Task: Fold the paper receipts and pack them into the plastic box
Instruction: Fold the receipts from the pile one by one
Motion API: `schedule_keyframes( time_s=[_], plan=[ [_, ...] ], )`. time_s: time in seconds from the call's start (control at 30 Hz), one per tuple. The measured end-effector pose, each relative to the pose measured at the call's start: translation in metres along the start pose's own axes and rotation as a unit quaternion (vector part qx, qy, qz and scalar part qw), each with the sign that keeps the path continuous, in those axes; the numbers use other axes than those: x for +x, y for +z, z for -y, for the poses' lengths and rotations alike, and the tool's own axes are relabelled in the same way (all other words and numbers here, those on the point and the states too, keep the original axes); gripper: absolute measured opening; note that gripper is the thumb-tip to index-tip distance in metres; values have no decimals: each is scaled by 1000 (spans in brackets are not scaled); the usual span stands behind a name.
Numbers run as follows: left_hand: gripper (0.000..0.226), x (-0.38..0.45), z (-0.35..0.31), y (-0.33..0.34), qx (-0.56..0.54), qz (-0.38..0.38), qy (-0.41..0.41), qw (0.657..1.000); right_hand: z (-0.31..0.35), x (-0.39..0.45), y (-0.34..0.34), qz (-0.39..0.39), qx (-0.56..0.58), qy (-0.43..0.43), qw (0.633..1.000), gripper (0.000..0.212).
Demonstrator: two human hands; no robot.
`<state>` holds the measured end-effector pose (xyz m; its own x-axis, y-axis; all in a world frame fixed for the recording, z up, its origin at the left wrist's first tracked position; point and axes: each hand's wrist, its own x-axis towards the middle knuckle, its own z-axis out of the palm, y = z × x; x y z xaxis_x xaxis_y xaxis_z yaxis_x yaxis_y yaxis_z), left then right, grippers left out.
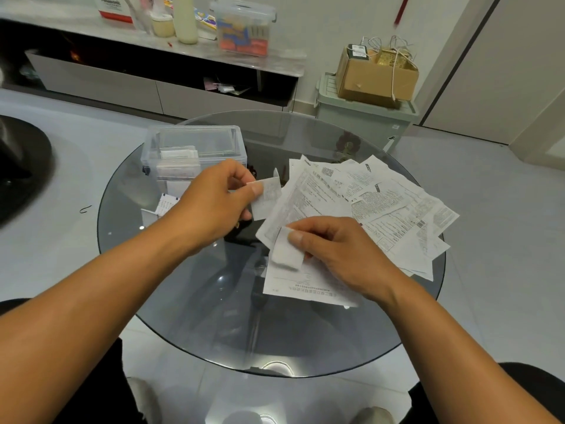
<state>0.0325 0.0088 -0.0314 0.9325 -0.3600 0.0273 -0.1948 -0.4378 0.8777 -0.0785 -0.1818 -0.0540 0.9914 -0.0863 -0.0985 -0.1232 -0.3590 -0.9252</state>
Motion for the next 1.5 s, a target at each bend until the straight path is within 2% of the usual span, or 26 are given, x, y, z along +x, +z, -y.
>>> schedule_keyframes(
  time_s=[0.07,0.17,0.3,0.4,0.47,0.6,0.7,0.77,0.87,0.97,1.03,1.1,1.17,1.27,1.33,1.4,1.5],
  plan=[
    [11,3,3,-2,-21,-12,-19,1000,-2,1,0,27,-71,15,997,17],
    [9,7,7,-7,-65,-29,-23,997,-1,3,-3,25,-87,27,996,16],
    [8,3,3,-6,-135,-26,15,990,2,5,-4,-19,4,-6,1000,13],
    [7,-4,-1,3,-153,14,31,988,7,5,-3,-71,113,-36,990,12],
    [7,-10,-3,10,-151,49,34,987,9,5,1,-77,174,-34,981,13],
    [7,-15,-3,20,-140,120,34,982,5,4,5,-116,141,-54,982,6],
    [16,-14,-3,20,-102,119,43,987,5,5,6,-154,128,-64,978,6],
    [25,-14,-5,19,-111,113,41,987,5,6,6,-178,138,-66,972,8],
    [44,-17,-5,21,-133,156,3,979,6,6,13,-196,128,-90,968,16],
    [23,-19,1,25,-142,162,-2,976,4,7,20,-177,104,-101,973,36],
    [15,-19,6,25,-102,124,34,986,0,10,19,-167,-18,-108,980,26],
    [14,-18,10,21,-11,84,89,992,0,12,16,-148,-178,-127,964,13],
    [17,-19,12,14,69,68,132,986,0,15,14,-125,-247,-132,952,11],
    [31,-17,10,-5,138,58,156,976,2,16,13,-144,-183,-111,966,15],
    [38,-13,6,-28,164,55,118,978,2,18,10,-170,-119,-78,975,10],
    [48,-11,7,-55,223,77,68,969,1,19,10,-156,-124,-41,979,5],
    [52,-11,17,-83,354,101,4,930,-1,19,16,-133,-169,-5,977,13]
  ],
)
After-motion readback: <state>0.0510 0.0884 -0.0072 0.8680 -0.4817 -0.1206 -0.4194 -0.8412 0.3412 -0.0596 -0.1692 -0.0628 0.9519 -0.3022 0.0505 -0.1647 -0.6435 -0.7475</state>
